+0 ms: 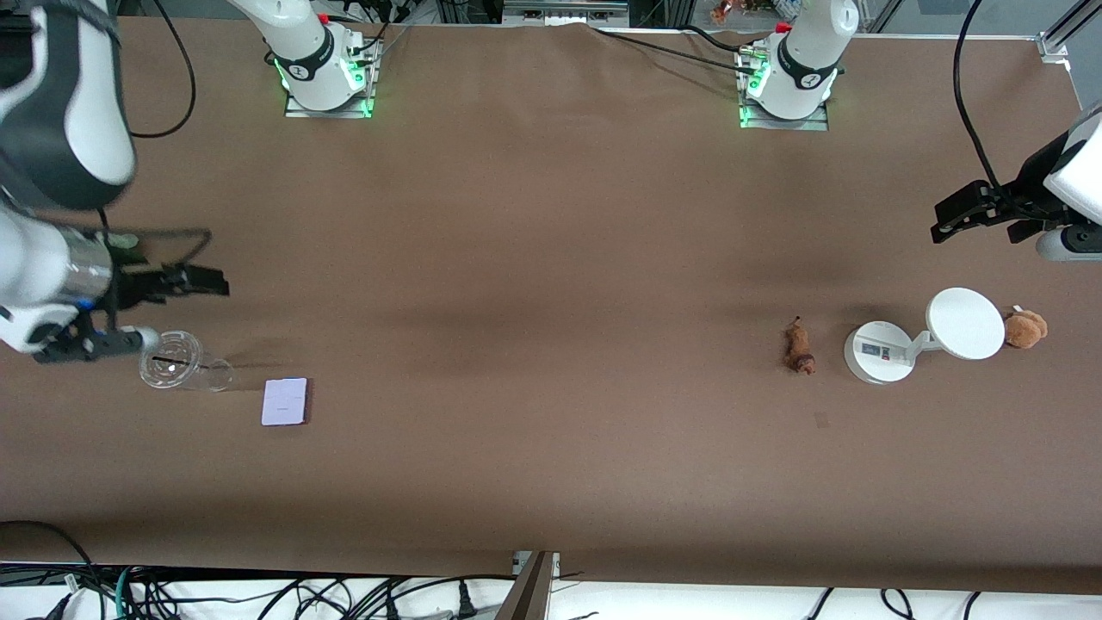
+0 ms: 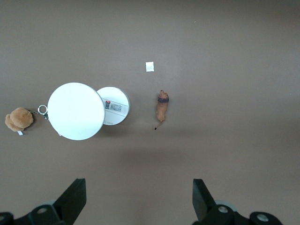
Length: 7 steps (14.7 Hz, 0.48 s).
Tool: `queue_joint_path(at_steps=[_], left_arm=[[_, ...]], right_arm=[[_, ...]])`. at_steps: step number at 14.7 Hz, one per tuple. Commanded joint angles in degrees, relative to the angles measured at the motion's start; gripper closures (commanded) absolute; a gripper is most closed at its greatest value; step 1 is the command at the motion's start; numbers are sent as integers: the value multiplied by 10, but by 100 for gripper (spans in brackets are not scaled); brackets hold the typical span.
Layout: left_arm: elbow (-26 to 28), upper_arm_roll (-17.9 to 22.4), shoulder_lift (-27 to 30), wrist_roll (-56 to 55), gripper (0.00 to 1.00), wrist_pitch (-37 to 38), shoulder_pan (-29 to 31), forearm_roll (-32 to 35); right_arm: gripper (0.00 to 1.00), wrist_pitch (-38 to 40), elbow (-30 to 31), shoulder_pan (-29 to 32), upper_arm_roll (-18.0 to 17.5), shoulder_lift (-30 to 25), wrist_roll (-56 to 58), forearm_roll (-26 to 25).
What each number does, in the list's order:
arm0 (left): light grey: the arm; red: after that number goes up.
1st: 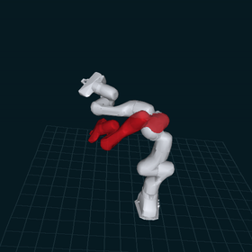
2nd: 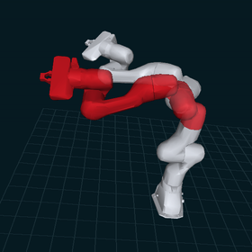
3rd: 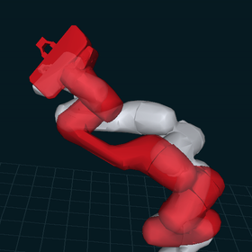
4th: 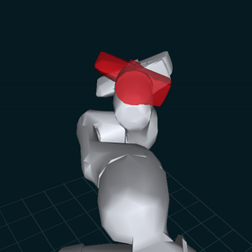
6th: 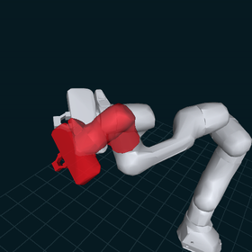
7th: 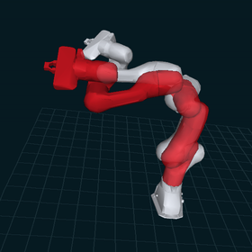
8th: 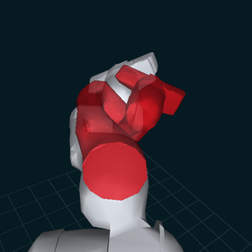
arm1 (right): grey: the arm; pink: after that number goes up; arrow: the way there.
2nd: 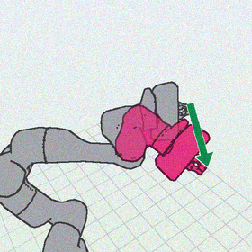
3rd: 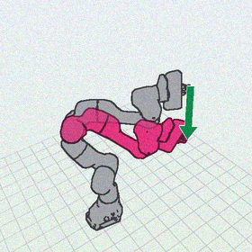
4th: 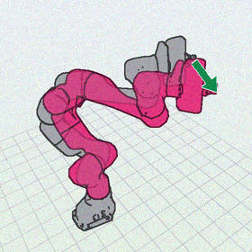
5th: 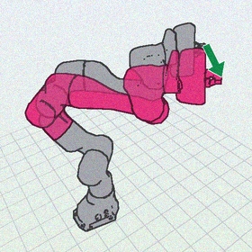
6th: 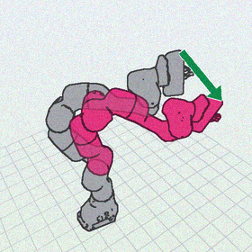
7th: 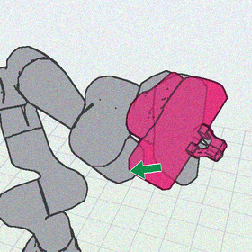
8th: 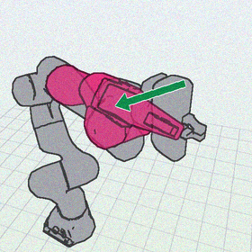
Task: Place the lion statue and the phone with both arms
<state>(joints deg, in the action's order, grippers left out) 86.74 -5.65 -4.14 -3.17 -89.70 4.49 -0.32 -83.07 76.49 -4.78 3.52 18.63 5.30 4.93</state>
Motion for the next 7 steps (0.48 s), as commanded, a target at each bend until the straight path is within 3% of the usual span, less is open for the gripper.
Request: queue_joint_path(at_steps=[1, 7], left_arm=[[-16, -3, -6, -4, 0, 13, 0, 14], [-15, -2, -6, -5, 0, 13, 1, 13]], right_arm=[[0, 43, 33, -2, -3, -71, -9, -26], [0, -63, 256, -2, -4, -221, -13, -52]])
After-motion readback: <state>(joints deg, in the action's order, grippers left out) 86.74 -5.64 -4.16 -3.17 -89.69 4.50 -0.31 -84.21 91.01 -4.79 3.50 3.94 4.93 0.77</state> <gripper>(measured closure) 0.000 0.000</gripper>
